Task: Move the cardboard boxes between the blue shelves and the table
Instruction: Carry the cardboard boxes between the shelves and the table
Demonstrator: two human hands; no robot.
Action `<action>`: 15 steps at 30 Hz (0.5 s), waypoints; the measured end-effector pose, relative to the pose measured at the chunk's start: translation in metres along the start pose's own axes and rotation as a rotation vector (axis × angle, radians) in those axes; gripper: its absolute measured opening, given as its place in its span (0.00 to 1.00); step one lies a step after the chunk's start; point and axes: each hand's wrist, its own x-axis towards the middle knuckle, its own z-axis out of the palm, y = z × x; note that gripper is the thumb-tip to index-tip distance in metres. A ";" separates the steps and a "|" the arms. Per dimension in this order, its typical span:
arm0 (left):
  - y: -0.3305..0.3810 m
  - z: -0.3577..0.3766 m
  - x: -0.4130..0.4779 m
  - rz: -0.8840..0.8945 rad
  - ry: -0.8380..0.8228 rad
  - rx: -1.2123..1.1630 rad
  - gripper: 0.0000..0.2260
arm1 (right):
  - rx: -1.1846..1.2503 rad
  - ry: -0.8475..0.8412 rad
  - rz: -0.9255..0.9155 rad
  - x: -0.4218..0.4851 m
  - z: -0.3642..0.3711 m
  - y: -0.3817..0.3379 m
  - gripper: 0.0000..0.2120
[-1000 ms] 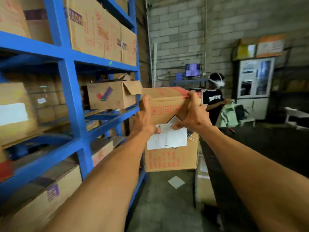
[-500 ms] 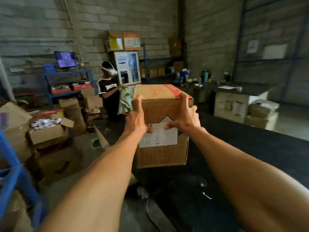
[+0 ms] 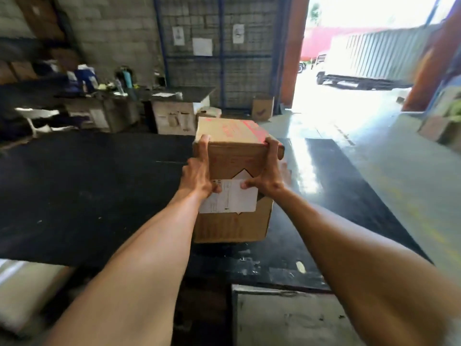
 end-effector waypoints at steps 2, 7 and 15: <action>0.029 0.022 -0.006 0.056 -0.042 -0.036 0.52 | -0.037 0.064 0.039 -0.007 -0.030 0.027 0.56; 0.105 0.075 -0.019 0.159 -0.079 -0.074 0.53 | -0.109 0.185 0.101 -0.018 -0.105 0.093 0.54; 0.215 0.167 -0.057 0.184 -0.095 -0.086 0.54 | -0.134 0.190 0.081 -0.034 -0.211 0.197 0.56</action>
